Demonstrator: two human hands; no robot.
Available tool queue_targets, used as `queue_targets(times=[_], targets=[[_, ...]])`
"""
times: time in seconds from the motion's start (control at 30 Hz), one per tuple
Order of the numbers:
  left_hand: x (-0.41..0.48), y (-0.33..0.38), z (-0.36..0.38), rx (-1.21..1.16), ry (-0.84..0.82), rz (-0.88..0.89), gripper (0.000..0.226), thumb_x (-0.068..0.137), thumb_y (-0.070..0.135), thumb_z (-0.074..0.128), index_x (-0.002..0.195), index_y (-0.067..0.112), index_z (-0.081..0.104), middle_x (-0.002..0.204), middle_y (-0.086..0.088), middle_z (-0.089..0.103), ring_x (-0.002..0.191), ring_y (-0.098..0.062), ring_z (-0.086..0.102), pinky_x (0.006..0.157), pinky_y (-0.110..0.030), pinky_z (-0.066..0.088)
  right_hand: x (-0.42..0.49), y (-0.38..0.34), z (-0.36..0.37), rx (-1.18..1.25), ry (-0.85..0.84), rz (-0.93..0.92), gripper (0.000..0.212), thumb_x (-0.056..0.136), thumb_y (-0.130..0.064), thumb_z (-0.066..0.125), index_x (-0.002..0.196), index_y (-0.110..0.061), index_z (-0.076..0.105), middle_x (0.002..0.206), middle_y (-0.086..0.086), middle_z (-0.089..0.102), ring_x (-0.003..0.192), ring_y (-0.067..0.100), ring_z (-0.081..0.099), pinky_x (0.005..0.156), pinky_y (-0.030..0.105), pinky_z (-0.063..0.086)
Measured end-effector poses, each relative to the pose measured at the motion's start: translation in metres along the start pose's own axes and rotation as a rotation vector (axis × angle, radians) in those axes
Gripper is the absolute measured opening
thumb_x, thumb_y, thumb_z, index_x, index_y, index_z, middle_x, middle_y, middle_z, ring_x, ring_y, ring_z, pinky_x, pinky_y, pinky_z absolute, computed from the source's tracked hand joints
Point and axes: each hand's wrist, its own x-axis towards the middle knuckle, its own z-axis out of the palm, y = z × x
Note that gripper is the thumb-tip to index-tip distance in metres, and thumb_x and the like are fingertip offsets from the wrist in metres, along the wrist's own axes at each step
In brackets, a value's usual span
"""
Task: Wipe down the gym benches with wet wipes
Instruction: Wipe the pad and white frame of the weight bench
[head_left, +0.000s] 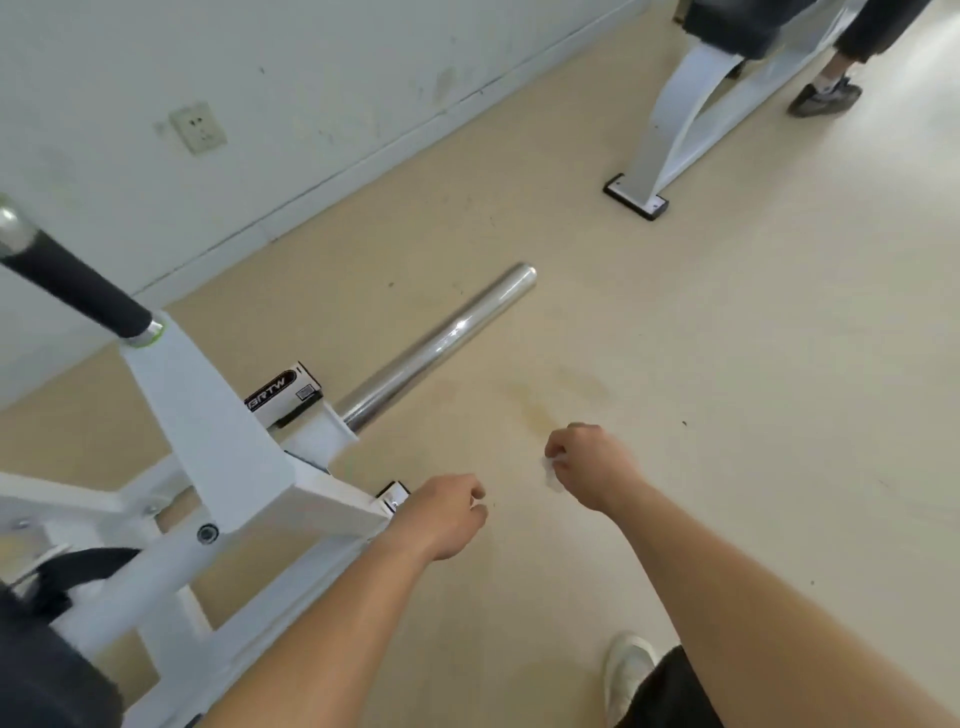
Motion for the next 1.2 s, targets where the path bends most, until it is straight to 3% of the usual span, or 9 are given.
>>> queue_targets(times=[0.3, 0.5, 0.63, 0.77, 0.93, 1.03, 1.2], targets=[[-0.125, 0.21, -0.198, -0.05, 0.071, -0.097, 0.026, 0.098, 0.035, 0.054, 0.12, 0.024, 0.064, 0.123, 0.007, 0.065, 0.11, -0.016, 0.06, 0.098, -0.034, 0.049, -0.111, 0.001, -0.303, 0.063, 0.029, -0.126, 0.028, 0.095, -0.014, 0.049, 0.11, -0.024, 0.07, 0.115, 0.0, 0.063, 0.102, 0.026, 0.061, 0.074, 0.03, 0.042], [-0.177, 0.293, -0.273, -0.036, 0.124, -0.12, 0.023, 0.097, 0.031, 0.051, 0.111, 0.022, 0.067, 0.115, 0.001, 0.067, 0.106, -0.023, 0.062, 0.097, -0.041, 0.05, -0.159, -0.012, -0.431, -0.038, 0.044, -0.242, 0.025, 0.096, -0.018, 0.051, 0.112, -0.024, 0.069, 0.116, 0.001, 0.063, 0.102, 0.027, 0.061, 0.073, 0.03, 0.042], [-0.193, 0.302, -0.312, -0.073, 0.194, -0.143, 0.015, 0.095, 0.034, 0.052, 0.102, 0.028, 0.065, 0.111, 0.001, 0.066, 0.101, -0.023, 0.062, 0.094, -0.04, 0.051, -0.162, -0.022, -0.491, -0.129, 0.056, -0.249, 0.027, 0.095, -0.016, 0.051, 0.112, -0.026, 0.069, 0.118, 0.002, 0.064, 0.104, 0.027, 0.061, 0.072, 0.031, 0.041], [-0.205, 0.291, -0.344, -0.159, 0.259, -0.178, 0.022, 0.092, 0.031, 0.049, 0.101, 0.024, 0.068, 0.107, 0.002, 0.069, 0.102, -0.023, 0.062, 0.094, -0.04, 0.052, -0.138, -0.052, -0.536, -0.137, 0.072, -0.255, 0.025, 0.092, -0.016, 0.052, 0.106, -0.028, 0.07, 0.112, 0.002, 0.066, 0.096, 0.027, 0.062, 0.069, 0.031, 0.044], [-0.185, 0.26, -0.379, -0.242, 0.264, -0.265, 0.015, 0.093, 0.025, 0.05, 0.098, 0.022, 0.064, 0.105, 0.001, 0.066, 0.094, -0.022, 0.059, 0.08, -0.032, 0.045, -0.075, -0.109, -0.566, -0.209, 0.032, -0.434, 0.025, 0.091, -0.014, 0.054, 0.108, -0.024, 0.07, 0.114, 0.004, 0.067, 0.1, 0.028, 0.062, 0.076, 0.032, 0.048], [-0.16, 0.238, -0.403, -0.305, 0.312, -0.327, 0.016, 0.094, 0.027, 0.052, 0.102, 0.021, 0.065, 0.106, 0.001, 0.067, 0.097, -0.022, 0.059, 0.084, -0.033, 0.047, -0.025, -0.151, -0.576, -0.299, -0.001, -0.527, 0.026, 0.093, -0.017, 0.053, 0.111, -0.026, 0.07, 0.117, 0.003, 0.065, 0.104, 0.027, 0.062, 0.075, 0.031, 0.045], [-0.108, 0.202, -0.44, -0.482, 0.375, -0.467, 0.014, 0.095, 0.025, 0.05, 0.089, 0.02, 0.061, 0.095, -0.003, 0.067, 0.09, -0.025, 0.06, 0.08, -0.037, 0.048, 0.068, -0.221, -0.58, -0.415, -0.115, -0.691, 0.024, 0.092, -0.022, 0.055, 0.109, -0.032, 0.069, 0.12, -0.002, 0.064, 0.107, 0.026, 0.062, 0.081, 0.034, 0.051]])
